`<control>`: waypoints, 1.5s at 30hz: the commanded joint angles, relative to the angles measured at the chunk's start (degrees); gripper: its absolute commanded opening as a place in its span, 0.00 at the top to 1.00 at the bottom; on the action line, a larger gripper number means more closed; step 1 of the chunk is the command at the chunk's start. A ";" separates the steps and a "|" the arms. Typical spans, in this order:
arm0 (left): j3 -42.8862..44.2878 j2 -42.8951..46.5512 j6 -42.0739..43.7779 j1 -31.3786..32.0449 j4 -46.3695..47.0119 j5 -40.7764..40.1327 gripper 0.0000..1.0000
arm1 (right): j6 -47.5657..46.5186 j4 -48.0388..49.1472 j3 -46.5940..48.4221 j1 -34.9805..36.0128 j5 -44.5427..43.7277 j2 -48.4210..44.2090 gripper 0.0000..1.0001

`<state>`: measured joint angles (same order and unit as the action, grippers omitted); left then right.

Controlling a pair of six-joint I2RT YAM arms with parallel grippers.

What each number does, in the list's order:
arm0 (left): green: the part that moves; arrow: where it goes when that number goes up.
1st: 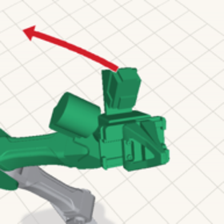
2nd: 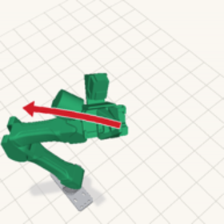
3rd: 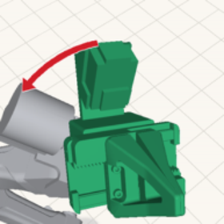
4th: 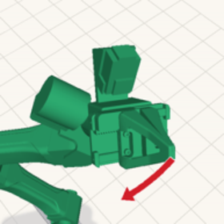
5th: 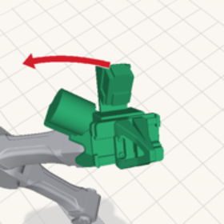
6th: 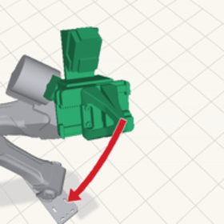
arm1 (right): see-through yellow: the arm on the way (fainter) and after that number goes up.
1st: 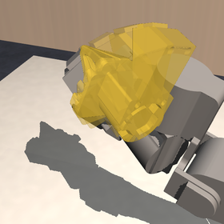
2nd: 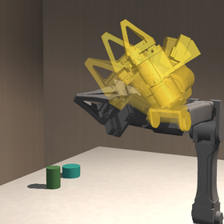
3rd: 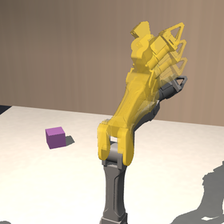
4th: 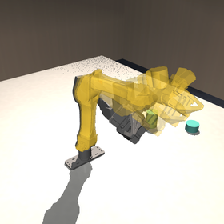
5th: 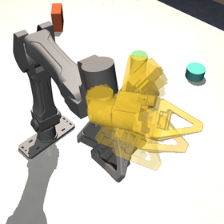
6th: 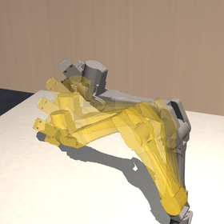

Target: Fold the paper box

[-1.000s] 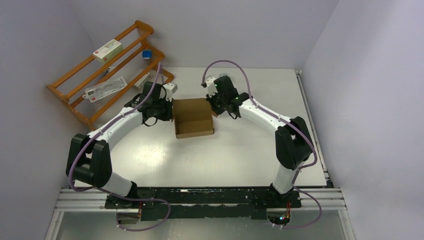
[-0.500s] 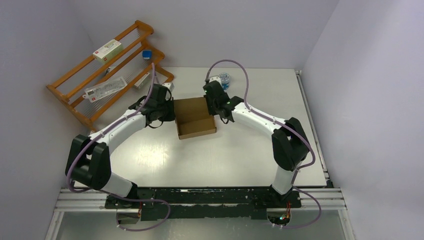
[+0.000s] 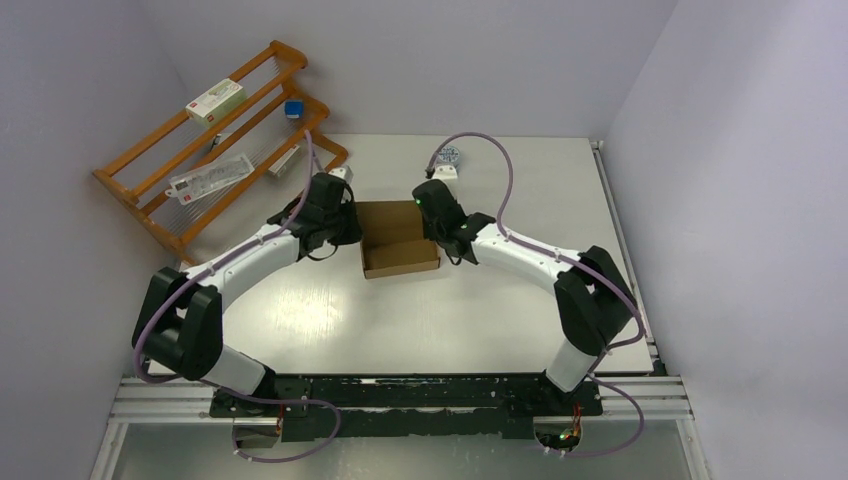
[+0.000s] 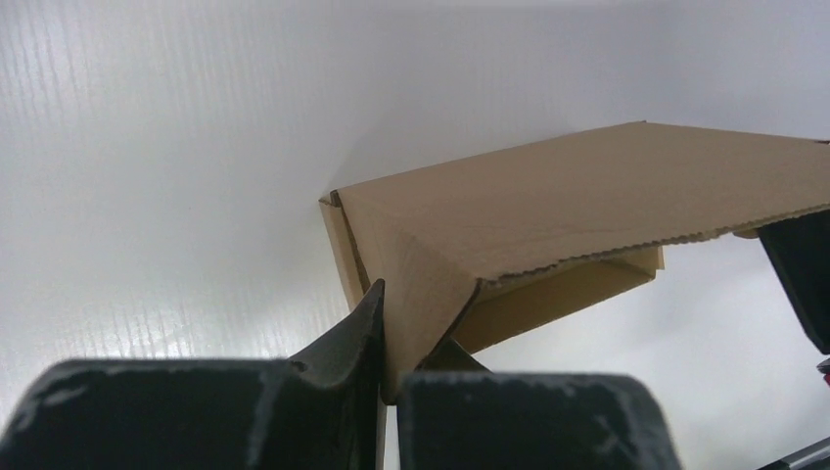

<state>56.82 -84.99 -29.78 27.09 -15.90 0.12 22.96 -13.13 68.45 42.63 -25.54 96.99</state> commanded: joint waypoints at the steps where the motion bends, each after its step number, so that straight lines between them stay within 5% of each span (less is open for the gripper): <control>1: -2.05 0.32 -3.08 2.23 4.96 0.06 0.93 | 1.65 7.06 -3.79 1.41 -0.66 -1.81 1.00; 13: -9.17 3.48 0.28 7.83 8.70 -7.41 0.90 | 1.41 17.10 -14.48 3.26 -0.07 -7.40 0.94; 30: -17.59 12.49 0.79 9.74 12.29 -11.15 0.88 | 1.52 17.01 -22.57 3.77 6.39 -24.28 0.36; 45: -20.39 11.41 2.35 13.70 18.71 -18.58 0.86 | -1.73 8.48 -18.00 3.75 13.23 -34.26 0.22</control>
<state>36.97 -73.38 -28.21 39.77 -1.48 -15.20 22.33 -1.28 46.96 46.19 -12.99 64.40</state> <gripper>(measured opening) 0.135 0.773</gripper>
